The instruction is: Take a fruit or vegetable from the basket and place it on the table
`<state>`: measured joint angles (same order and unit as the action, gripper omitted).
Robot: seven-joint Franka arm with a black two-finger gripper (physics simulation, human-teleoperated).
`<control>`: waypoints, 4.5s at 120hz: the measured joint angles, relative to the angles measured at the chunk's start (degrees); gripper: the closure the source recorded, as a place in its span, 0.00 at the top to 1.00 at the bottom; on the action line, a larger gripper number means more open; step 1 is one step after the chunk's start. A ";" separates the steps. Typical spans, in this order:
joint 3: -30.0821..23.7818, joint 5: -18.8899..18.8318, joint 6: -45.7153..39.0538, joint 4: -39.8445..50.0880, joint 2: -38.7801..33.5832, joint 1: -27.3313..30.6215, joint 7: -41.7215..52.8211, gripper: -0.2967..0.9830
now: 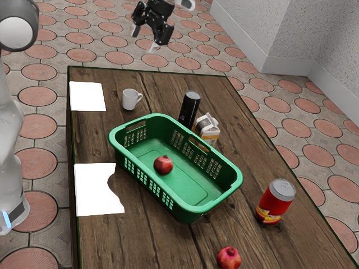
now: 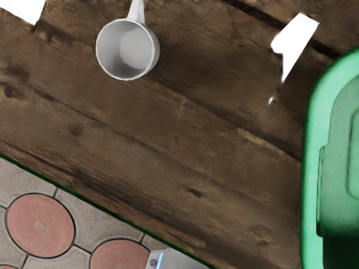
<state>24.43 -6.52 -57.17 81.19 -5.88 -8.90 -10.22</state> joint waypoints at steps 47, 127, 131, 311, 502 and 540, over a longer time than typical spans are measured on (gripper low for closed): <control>-15.91 -7.24 -14.83 -21.43 10.19 -8.53 -7.59 0.75; -24.75 6.63 -49.03 36.19 -9.95 2.53 -8.07 0.75; -24.97 6.99 -49.68 36.74 -9.68 2.53 -8.33 0.75; -23.29 14.91 -59.93 47.59 -0.69 1.06 -12.80 0.66; 4.89 -6.90 -67.24 29.57 0.06 0.59 -20.22 0.52; 8.43 -2.43 -79.63 36.28 2.87 0.71 -20.69 0.53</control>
<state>32.86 -8.95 -136.80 117.47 -3.01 -8.19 -30.91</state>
